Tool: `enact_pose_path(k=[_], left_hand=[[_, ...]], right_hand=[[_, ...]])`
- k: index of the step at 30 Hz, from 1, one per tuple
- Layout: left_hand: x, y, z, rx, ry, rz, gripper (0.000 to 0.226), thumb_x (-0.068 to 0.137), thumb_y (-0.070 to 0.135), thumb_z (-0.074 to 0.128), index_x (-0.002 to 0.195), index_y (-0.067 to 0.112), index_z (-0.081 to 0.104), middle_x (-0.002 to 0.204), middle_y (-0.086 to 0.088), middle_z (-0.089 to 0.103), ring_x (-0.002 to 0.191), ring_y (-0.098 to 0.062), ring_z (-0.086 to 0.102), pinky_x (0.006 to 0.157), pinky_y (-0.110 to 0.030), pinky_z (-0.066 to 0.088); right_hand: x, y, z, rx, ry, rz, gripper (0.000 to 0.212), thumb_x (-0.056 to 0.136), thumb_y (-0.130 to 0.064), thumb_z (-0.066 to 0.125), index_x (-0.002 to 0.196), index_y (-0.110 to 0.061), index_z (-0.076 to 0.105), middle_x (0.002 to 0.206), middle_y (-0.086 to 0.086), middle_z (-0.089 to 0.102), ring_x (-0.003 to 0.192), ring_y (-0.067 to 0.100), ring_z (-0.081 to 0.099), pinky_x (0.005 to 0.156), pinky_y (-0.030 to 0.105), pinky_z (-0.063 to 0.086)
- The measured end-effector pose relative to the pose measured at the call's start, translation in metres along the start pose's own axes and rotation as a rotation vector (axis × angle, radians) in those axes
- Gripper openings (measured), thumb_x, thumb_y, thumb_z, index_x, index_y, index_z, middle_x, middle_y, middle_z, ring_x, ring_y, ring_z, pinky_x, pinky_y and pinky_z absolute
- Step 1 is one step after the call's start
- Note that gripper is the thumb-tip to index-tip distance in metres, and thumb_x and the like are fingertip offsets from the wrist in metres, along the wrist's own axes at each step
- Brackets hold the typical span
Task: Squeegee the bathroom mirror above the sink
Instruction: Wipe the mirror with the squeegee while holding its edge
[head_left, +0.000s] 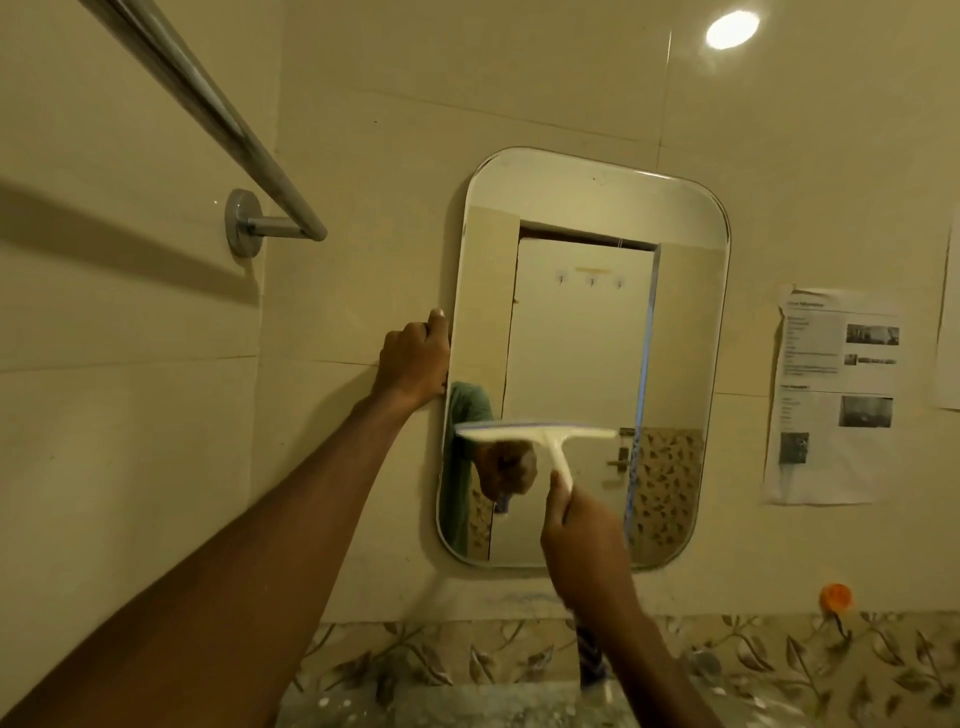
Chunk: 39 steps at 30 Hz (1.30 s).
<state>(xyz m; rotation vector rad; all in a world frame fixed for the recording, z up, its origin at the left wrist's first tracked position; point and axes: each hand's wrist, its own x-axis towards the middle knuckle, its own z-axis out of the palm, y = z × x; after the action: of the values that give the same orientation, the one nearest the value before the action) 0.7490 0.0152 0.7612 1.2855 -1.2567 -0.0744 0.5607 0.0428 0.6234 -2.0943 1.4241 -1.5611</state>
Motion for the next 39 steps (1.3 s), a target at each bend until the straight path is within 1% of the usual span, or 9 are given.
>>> enact_pose_path(k=[4,11,15,19,23,27,34,36,39], left_hand=[[-0.008,-0.007,0.004,-0.001,0.015,0.049,0.065,0.093,0.053,0.022,0.096,0.001,0.062,0.095,-0.023,0.069,0.091,-0.041,0.065,0.086,-0.053,0.054],[-0.023,-0.018,0.01,-0.016,0.091,0.07,0.055,0.101,0.04,0.029,0.076,0.003,0.061,0.082,-0.022,0.067,0.079,-0.034,0.067,0.077,-0.052,0.057],[-0.028,-0.022,0.012,0.002,0.107,0.097,0.054,0.102,0.037,0.029,0.077,0.003,0.062,0.076,-0.019,0.064,0.074,-0.033,0.066,0.075,-0.05,0.057],[-0.034,-0.023,0.011,0.059,0.109,0.111,0.056,0.103,0.034,0.028,0.086,-0.004,0.066,0.077,-0.015,0.06,0.059,-0.012,0.05,0.074,-0.042,0.054],[-0.034,-0.026,0.011,0.062,0.098,0.119,0.057,0.103,0.035,0.028,0.084,-0.003,0.065,0.083,-0.022,0.067,0.074,-0.028,0.062,0.078,-0.045,0.055],[-0.033,-0.034,0.013,0.009,0.088,0.094,0.057,0.101,0.037,0.029,0.076,0.0,0.063,0.078,-0.022,0.067,0.074,-0.034,0.067,0.075,-0.05,0.057],[-0.042,-0.036,0.012,0.083,0.1,0.098,0.056,0.103,0.033,0.027,0.088,-0.003,0.066,0.08,-0.014,0.06,0.078,-0.02,0.051,0.074,-0.028,0.039],[-0.046,-0.04,0.015,0.091,0.094,0.088,0.055,0.103,0.035,0.026,0.089,0.0,0.065,0.085,-0.015,0.062,0.084,-0.02,0.051,0.076,-0.03,0.041],[-0.05,-0.051,0.019,0.064,0.098,0.073,0.051,0.103,0.035,0.027,0.075,0.007,0.06,0.077,-0.016,0.063,0.077,-0.028,0.062,0.077,-0.041,0.055]], right_hand=[[-0.01,0.004,-0.002,-0.002,-0.043,0.066,0.043,0.102,-0.038,0.032,0.075,-0.019,0.058,0.058,-0.004,0.056,0.048,0.008,0.052,0.042,0.02,0.04],[0.047,-0.007,-0.044,0.034,0.194,0.017,0.044,0.103,-0.037,0.029,0.075,-0.014,0.051,0.06,0.006,0.055,0.043,0.018,0.052,0.032,0.023,0.038],[0.001,0.021,-0.001,0.004,0.144,0.051,0.045,0.104,-0.03,0.033,0.063,-0.018,0.048,0.053,0.0,0.048,0.043,0.011,0.043,0.034,0.015,0.029],[-0.035,0.031,0.023,0.026,0.023,0.147,0.041,0.102,-0.037,0.031,0.078,-0.018,0.057,0.061,-0.001,0.059,0.053,0.011,0.056,0.044,0.021,0.042],[-0.015,0.01,0.0,0.115,0.091,0.073,0.046,0.103,-0.036,0.031,0.065,-0.02,0.052,0.053,-0.002,0.051,0.045,0.014,0.05,0.044,0.031,0.047],[0.023,-0.007,-0.014,0.066,0.205,-0.024,0.045,0.103,-0.036,0.03,0.064,-0.021,0.047,0.056,-0.002,0.05,0.046,0.013,0.049,0.043,0.024,0.038],[-0.047,0.037,0.037,0.009,0.061,0.1,0.039,0.103,-0.03,0.034,0.071,-0.017,0.053,0.053,-0.003,0.053,0.043,0.008,0.048,0.039,0.02,0.036],[-0.061,0.044,0.035,-0.023,0.011,0.14,0.038,0.103,-0.029,0.035,0.069,-0.02,0.049,0.054,-0.005,0.051,0.044,0.005,0.046,0.039,0.013,0.031],[-0.049,0.035,0.015,0.025,0.021,0.101,0.043,0.103,-0.032,0.034,0.063,-0.022,0.046,0.051,-0.003,0.048,0.042,0.01,0.044,0.037,0.017,0.031]])
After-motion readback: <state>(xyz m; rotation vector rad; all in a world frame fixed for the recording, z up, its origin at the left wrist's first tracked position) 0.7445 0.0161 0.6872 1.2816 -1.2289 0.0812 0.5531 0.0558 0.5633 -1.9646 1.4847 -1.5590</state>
